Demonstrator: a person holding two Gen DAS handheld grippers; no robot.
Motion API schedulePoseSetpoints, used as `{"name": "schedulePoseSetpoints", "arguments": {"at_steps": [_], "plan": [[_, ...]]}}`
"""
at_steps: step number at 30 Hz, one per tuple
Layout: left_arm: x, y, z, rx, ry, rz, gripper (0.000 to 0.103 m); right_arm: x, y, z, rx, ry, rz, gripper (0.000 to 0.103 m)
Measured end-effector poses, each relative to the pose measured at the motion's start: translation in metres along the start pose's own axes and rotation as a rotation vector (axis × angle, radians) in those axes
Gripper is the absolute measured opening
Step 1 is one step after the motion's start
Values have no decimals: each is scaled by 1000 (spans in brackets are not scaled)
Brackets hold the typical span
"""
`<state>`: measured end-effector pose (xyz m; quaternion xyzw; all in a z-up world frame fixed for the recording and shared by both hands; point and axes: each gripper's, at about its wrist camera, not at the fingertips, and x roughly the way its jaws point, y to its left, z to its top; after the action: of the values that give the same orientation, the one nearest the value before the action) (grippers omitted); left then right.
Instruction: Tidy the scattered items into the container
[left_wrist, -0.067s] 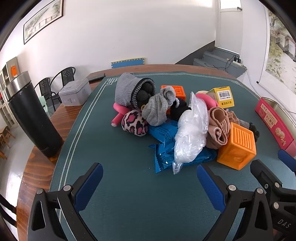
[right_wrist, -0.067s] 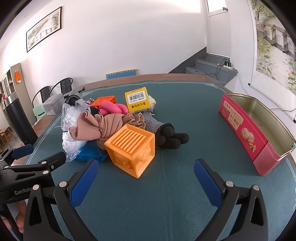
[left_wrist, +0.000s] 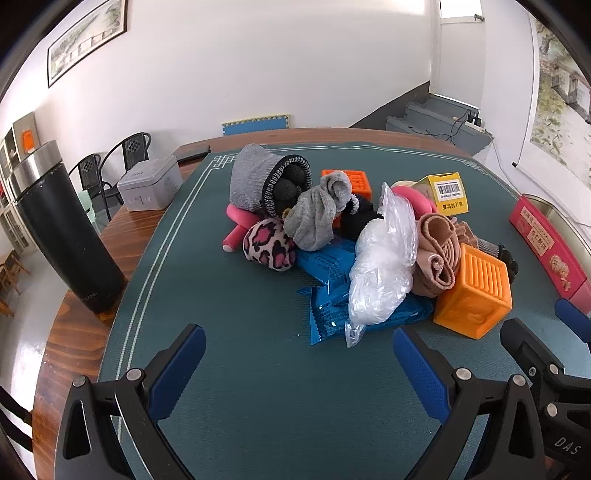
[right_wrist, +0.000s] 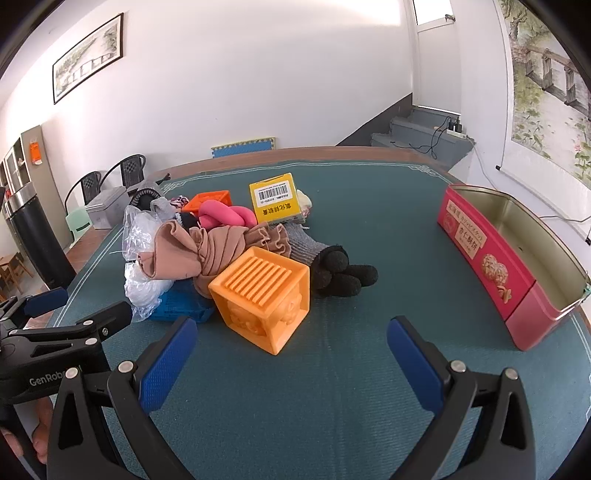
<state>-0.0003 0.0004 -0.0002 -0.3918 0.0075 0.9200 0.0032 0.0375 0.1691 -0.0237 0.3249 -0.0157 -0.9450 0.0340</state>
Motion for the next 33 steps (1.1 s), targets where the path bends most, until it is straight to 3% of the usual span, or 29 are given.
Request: {"name": "schedulePoseSetpoints", "arguments": {"at_steps": [25,33], "plan": [[1,-5,0,28,-6,8,103,3,0,-1,11,12,15,103],[9,1,0,-6,20,-25,103,6,-1,-1,22,29,31,103]]}}
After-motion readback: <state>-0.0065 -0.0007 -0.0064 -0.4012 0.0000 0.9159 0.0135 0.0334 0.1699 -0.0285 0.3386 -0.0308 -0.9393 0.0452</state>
